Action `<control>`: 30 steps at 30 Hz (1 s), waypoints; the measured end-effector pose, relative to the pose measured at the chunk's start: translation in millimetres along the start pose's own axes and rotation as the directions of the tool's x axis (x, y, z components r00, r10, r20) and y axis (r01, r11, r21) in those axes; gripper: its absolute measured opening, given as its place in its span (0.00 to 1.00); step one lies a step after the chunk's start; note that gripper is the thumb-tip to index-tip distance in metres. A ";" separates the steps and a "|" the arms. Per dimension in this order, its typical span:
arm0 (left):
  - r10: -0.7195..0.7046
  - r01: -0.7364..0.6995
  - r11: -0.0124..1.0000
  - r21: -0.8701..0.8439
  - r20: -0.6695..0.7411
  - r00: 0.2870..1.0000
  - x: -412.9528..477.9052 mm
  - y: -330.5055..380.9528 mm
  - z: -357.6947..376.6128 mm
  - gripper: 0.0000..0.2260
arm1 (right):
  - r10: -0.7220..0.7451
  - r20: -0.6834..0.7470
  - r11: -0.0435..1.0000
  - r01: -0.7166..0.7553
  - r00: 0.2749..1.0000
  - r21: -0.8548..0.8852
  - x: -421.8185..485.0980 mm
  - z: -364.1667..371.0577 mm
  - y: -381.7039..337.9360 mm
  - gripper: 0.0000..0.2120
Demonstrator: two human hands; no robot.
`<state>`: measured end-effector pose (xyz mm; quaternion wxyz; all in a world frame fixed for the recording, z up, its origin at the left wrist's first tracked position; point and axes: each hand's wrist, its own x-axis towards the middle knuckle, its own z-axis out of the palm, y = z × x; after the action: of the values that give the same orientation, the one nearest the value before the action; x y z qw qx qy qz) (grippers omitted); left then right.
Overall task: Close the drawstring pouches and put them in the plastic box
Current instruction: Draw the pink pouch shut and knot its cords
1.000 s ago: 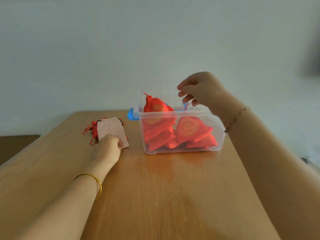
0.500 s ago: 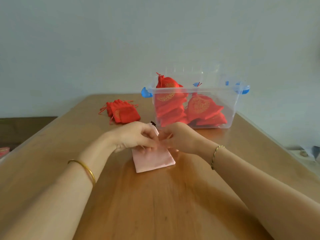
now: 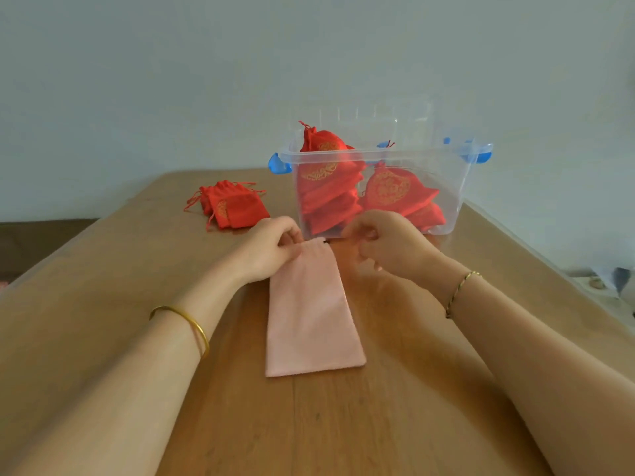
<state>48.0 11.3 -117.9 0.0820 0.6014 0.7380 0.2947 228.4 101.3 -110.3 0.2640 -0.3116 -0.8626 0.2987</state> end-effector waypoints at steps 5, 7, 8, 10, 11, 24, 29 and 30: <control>0.159 -0.158 0.980 -0.119 -0.005 0.987 -9.6 18.1 4.9 0.03 | 0.044 0.055 0.999 -0.046 0.998 0.025 -2.7 -8.2 -1.7 0.24; 0.182 -0.183 0.976 -0.115 -0.023 0.983 -13.2 21.1 4.1 0.03 | 0.084 0.131 0.995 -0.090 0.988 0.045 -5.2 -11.3 -3.3 0.21; 0.184 -0.187 0.976 -0.113 -0.034 0.982 -14.2 20.7 3.5 0.03 | 0.109 0.182 0.990 -0.123 0.977 0.065 -6.1 -12.4 -3.1 0.18; 0.179 -0.184 0.976 -0.116 -0.055 0.982 -15.5 18.9 1.9 0.03 | 0.156 0.279 0.969 -0.201 0.948 0.142 -8.6 -15.6 -2.3 0.13; 0.174 -0.181 0.975 -0.125 -0.065 0.983 -16.0 17.6 1.5 0.03 | 0.168 0.321 0.949 -0.241 0.932 0.204 -9.2 -16.5 -1.7 0.10; 0.164 -0.171 0.983 -0.069 -0.089 0.982 -19.5 12.7 3.4 0.02 | 0.245 0.317 0.738 -0.388 0.916 0.552 -6.9 -15.7 3.1 0.06; 0.170 -0.180 0.979 -0.094 -0.107 0.980 -19.7 14.0 3.2 0.02 | 0.256 0.371 0.754 -0.424 0.893 0.501 -7.1 -10.6 2.8 0.10; 0.175 -0.187 0.977 -0.098 -0.118 0.978 -19.6 14.0 3.1 0.03 | 0.237 0.389 0.769 -0.417 0.890 0.486 -7.2 -9.4 2.7 0.12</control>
<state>66.4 -4.6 -117.5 0.0473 0.6438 0.6664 0.3730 240.3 101.3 -107.7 0.1498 -0.3180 -0.6991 0.6227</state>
